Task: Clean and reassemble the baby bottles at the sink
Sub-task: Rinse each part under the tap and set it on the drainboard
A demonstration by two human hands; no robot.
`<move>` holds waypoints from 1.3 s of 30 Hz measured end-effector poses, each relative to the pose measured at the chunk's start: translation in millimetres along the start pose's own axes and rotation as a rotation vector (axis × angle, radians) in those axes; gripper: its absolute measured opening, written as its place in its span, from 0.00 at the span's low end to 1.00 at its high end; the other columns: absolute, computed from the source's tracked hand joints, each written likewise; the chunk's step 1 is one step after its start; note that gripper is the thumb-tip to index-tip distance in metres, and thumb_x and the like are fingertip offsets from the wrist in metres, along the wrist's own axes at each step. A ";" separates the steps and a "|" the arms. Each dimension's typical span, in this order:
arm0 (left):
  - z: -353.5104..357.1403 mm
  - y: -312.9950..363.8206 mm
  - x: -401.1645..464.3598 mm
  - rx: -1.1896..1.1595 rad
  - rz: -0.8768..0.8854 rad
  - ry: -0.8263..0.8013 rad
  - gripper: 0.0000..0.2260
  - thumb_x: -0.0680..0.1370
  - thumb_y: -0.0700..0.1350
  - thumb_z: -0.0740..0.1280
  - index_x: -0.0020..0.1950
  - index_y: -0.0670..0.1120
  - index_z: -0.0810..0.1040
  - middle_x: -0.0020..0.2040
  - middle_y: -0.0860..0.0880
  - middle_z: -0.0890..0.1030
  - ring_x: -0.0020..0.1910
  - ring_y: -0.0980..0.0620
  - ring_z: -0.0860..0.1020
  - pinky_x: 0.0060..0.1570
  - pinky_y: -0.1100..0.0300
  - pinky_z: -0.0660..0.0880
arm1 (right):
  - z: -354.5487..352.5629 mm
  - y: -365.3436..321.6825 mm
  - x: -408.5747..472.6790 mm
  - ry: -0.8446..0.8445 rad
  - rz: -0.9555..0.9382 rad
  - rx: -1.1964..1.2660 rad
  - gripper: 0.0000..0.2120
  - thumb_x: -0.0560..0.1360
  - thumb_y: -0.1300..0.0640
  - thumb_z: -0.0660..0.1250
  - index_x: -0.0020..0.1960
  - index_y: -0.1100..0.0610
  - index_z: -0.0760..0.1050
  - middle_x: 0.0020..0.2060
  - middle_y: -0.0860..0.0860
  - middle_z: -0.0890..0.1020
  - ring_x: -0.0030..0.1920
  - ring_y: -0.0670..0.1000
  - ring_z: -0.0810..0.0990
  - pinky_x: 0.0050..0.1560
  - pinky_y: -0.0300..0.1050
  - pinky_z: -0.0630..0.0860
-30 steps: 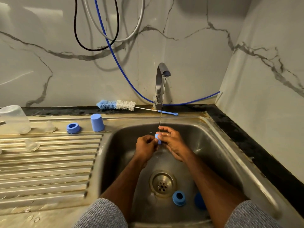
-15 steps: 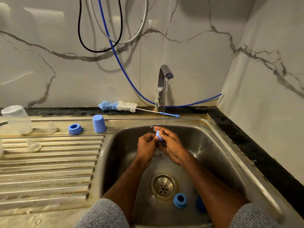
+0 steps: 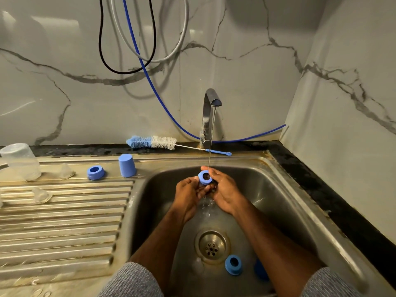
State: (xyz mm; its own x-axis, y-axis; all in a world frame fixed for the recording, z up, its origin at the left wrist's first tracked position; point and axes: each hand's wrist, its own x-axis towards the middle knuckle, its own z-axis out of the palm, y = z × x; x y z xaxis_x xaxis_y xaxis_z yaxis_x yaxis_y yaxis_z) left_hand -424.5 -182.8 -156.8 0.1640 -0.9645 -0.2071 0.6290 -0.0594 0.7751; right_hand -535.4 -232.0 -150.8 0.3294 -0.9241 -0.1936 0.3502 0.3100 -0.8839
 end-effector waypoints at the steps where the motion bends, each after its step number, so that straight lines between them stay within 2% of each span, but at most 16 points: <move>1: 0.3 0.3 -0.3 -0.013 -0.001 0.013 0.13 0.85 0.38 0.57 0.63 0.32 0.75 0.53 0.34 0.84 0.47 0.42 0.86 0.49 0.55 0.84 | 0.3 0.1 0.2 0.028 -0.013 -0.029 0.13 0.83 0.57 0.60 0.60 0.58 0.82 0.53 0.59 0.86 0.47 0.52 0.85 0.42 0.43 0.82; 4: 1.2 -1.7 -2.1 -0.042 0.048 -0.012 0.12 0.82 0.34 0.62 0.66 0.40 0.73 0.56 0.34 0.83 0.52 0.40 0.85 0.53 0.49 0.82 | -1.1 1.2 2.1 0.139 -0.034 -0.121 0.10 0.81 0.55 0.66 0.57 0.56 0.83 0.47 0.54 0.87 0.46 0.52 0.86 0.47 0.46 0.83; 7: 2.8 -4.3 -5.0 0.070 0.115 -0.087 0.16 0.79 0.29 0.65 0.65 0.41 0.76 0.52 0.41 0.86 0.52 0.43 0.85 0.54 0.50 0.82 | -2.7 2.7 4.6 0.244 -0.010 -0.165 0.07 0.80 0.51 0.67 0.51 0.52 0.82 0.43 0.54 0.87 0.43 0.52 0.85 0.40 0.45 0.82; 9: 3.9 -4.1 -3.8 0.184 0.150 -0.075 0.16 0.79 0.29 0.65 0.65 0.38 0.77 0.52 0.41 0.86 0.52 0.43 0.85 0.54 0.51 0.82 | -3.2 3.7 6.2 0.267 0.001 -0.190 0.09 0.81 0.51 0.66 0.53 0.54 0.82 0.46 0.57 0.86 0.39 0.52 0.84 0.38 0.44 0.80; 12: 2.7 -5.8 1.8 0.352 0.185 -0.068 0.16 0.79 0.30 0.66 0.67 0.37 0.76 0.54 0.39 0.85 0.52 0.42 0.85 0.57 0.47 0.81 | -5.3 6.1 9.0 0.276 -0.010 -0.223 0.11 0.82 0.55 0.64 0.59 0.59 0.81 0.46 0.58 0.85 0.32 0.48 0.80 0.33 0.42 0.78; 14: 1.0 -8.9 4.3 0.398 0.187 -0.081 0.16 0.80 0.31 0.66 0.68 0.37 0.76 0.55 0.39 0.85 0.53 0.42 0.85 0.58 0.44 0.80 | -7.9 6.3 9.2 0.291 -0.024 -0.251 0.11 0.81 0.55 0.65 0.59 0.59 0.81 0.45 0.57 0.84 0.30 0.47 0.80 0.32 0.42 0.77; 20: 0.3 -11.6 2.4 0.489 0.242 -0.102 0.14 0.80 0.35 0.66 0.65 0.42 0.79 0.53 0.43 0.86 0.52 0.44 0.86 0.53 0.51 0.83 | -10.4 8.1 8.3 0.337 -0.059 -0.361 0.11 0.78 0.48 0.70 0.50 0.57 0.81 0.40 0.56 0.85 0.31 0.49 0.80 0.35 0.45 0.80; 23: 0.7 -11.4 2.2 0.508 0.261 -0.085 0.14 0.80 0.35 0.66 0.66 0.42 0.78 0.53 0.44 0.86 0.52 0.46 0.86 0.54 0.49 0.83 | -8.7 7.0 7.6 0.317 -0.071 -0.365 0.10 0.77 0.48 0.71 0.50 0.55 0.81 0.41 0.55 0.85 0.38 0.53 0.85 0.42 0.50 0.85; 25: 0.5 -11.0 2.5 0.472 0.265 -0.065 0.15 0.80 0.34 0.66 0.67 0.40 0.78 0.55 0.42 0.85 0.53 0.45 0.85 0.55 0.49 0.82 | -7.4 7.3 7.4 0.262 -0.079 -0.350 0.08 0.77 0.49 0.72 0.51 0.53 0.82 0.44 0.55 0.86 0.39 0.52 0.85 0.43 0.49 0.85; 28: 3.2 -8.3 1.9 0.369 0.254 -0.023 0.15 0.80 0.31 0.65 0.67 0.35 0.77 0.56 0.37 0.84 0.54 0.42 0.84 0.56 0.51 0.81 | -4.3 6.5 5.5 0.142 -0.058 -0.270 0.07 0.78 0.55 0.70 0.55 0.52 0.83 0.42 0.53 0.87 0.35 0.48 0.83 0.39 0.46 0.83; 32: 5.5 -3.8 1.4 0.231 0.184 0.035 0.15 0.81 0.31 0.63 0.67 0.35 0.76 0.59 0.36 0.83 0.59 0.39 0.82 0.60 0.49 0.79 | -2.3 2.9 3.7 0.043 -0.007 -0.180 0.10 0.80 0.60 0.66 0.58 0.51 0.81 0.50 0.55 0.87 0.45 0.52 0.85 0.40 0.46 0.82; 39: 3.1 3.3 -0.4 0.005 0.061 0.008 0.13 0.82 0.32 0.61 0.66 0.36 0.76 0.59 0.35 0.82 0.54 0.41 0.83 0.57 0.51 0.80 | -2.0 4.6 4.3 0.076 0.008 -0.085 0.10 0.82 0.56 0.64 0.59 0.56 0.81 0.50 0.58 0.87 0.48 0.54 0.86 0.43 0.49 0.82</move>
State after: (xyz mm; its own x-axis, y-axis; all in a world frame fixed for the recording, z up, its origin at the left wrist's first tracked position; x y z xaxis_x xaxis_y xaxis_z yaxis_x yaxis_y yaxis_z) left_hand -424.8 -183.4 -152.3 0.2082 -0.9642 -0.1645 0.6141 -0.0021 0.7893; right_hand -534.1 -235.0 -156.6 0.2629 -0.9371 -0.2297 0.2713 0.3003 -0.9144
